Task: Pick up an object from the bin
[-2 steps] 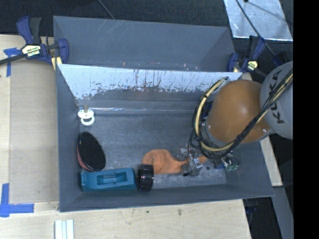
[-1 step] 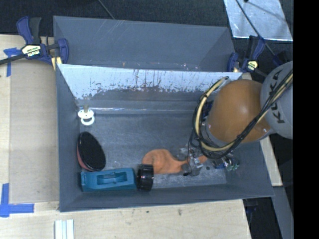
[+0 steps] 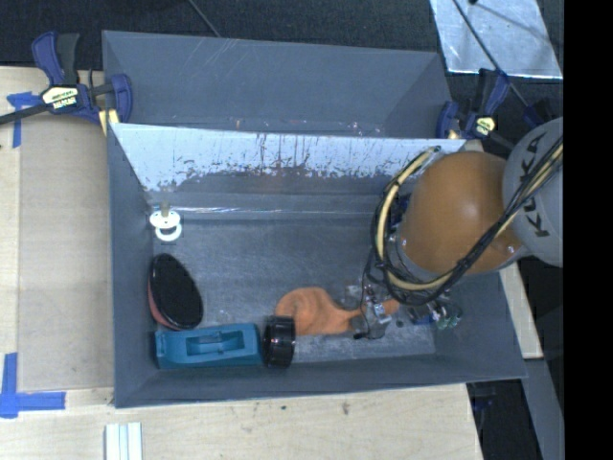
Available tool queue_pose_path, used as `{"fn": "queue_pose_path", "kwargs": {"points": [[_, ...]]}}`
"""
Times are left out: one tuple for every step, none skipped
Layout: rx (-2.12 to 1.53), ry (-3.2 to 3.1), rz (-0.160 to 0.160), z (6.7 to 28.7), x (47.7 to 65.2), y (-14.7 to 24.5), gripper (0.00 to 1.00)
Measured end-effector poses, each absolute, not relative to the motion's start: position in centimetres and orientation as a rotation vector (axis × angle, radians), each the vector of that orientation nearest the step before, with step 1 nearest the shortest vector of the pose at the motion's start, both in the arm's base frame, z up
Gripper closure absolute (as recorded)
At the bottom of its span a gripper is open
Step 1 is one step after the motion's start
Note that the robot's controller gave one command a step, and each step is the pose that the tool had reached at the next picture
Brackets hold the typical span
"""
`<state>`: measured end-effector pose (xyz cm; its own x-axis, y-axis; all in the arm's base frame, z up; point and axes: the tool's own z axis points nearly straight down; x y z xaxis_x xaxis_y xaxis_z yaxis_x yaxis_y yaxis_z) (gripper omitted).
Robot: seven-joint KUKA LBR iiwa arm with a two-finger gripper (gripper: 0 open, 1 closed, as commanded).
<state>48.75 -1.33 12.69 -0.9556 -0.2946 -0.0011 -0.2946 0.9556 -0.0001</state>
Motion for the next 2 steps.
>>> {"fn": "queue_pose_path", "kwargs": {"points": [[-0.467,3.105,0.000,13.77,48.79,-1.34,1.00],[-0.465,3.102,-0.001,14.40,48.87,-1.35,1.00]]}}
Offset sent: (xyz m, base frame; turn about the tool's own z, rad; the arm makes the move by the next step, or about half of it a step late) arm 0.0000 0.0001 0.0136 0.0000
